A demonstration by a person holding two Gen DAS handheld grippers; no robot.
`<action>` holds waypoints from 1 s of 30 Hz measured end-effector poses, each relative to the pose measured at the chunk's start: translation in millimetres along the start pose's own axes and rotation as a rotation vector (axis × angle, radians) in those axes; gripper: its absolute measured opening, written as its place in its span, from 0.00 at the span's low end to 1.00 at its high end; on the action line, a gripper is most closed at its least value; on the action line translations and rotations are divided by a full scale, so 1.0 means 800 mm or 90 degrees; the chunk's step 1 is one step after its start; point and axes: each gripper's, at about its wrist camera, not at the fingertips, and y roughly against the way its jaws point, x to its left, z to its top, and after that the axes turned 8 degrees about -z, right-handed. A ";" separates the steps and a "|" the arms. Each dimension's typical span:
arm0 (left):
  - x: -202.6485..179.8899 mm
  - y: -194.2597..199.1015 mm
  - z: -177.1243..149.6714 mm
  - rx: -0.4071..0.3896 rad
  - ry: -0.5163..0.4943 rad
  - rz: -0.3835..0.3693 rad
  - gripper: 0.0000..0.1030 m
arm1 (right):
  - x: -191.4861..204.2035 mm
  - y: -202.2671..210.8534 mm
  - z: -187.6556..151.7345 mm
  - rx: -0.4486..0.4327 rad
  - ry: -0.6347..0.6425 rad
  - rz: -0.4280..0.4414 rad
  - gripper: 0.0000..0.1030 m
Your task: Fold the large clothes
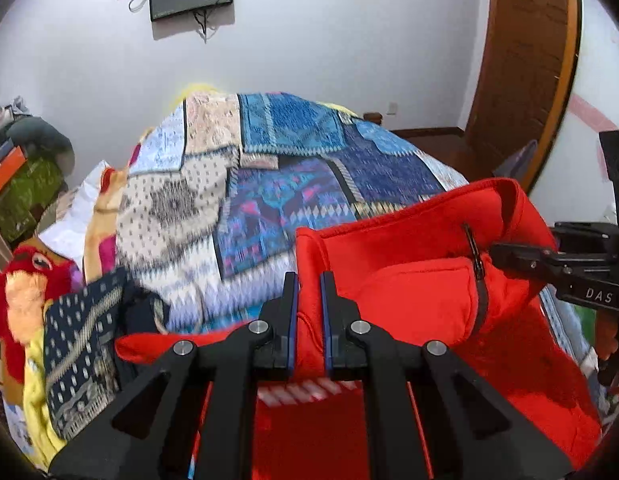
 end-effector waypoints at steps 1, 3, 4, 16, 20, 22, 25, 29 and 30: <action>-0.001 0.003 -0.009 0.005 0.003 -0.003 0.09 | 0.003 0.006 -0.011 0.001 0.003 0.001 0.18; -0.004 0.008 -0.031 0.021 0.016 -0.015 0.09 | 0.008 0.012 -0.030 0.016 0.005 0.006 0.19; -0.006 0.010 -0.041 0.027 0.020 -0.019 0.09 | 0.010 0.016 -0.039 0.021 0.007 0.006 0.19; -0.024 -0.006 -0.169 0.146 0.040 -0.028 0.09 | 0.026 0.018 -0.156 0.141 0.025 0.007 0.19; -0.029 0.000 -0.198 0.165 0.028 -0.021 0.10 | 0.028 0.029 -0.183 0.157 0.037 -0.008 0.20; -0.029 0.005 -0.209 0.176 0.028 -0.023 0.10 | 0.029 0.037 -0.191 0.166 0.049 -0.022 0.20; -0.024 0.017 -0.222 0.183 0.037 -0.027 0.14 | 0.029 0.055 -0.200 0.162 0.069 -0.034 0.20; -0.016 0.048 -0.228 0.164 0.044 -0.024 0.26 | 0.026 0.086 -0.202 0.144 0.078 -0.030 0.20; -0.013 0.058 -0.227 0.154 0.042 -0.018 0.29 | 0.024 0.094 -0.201 0.136 0.079 -0.029 0.20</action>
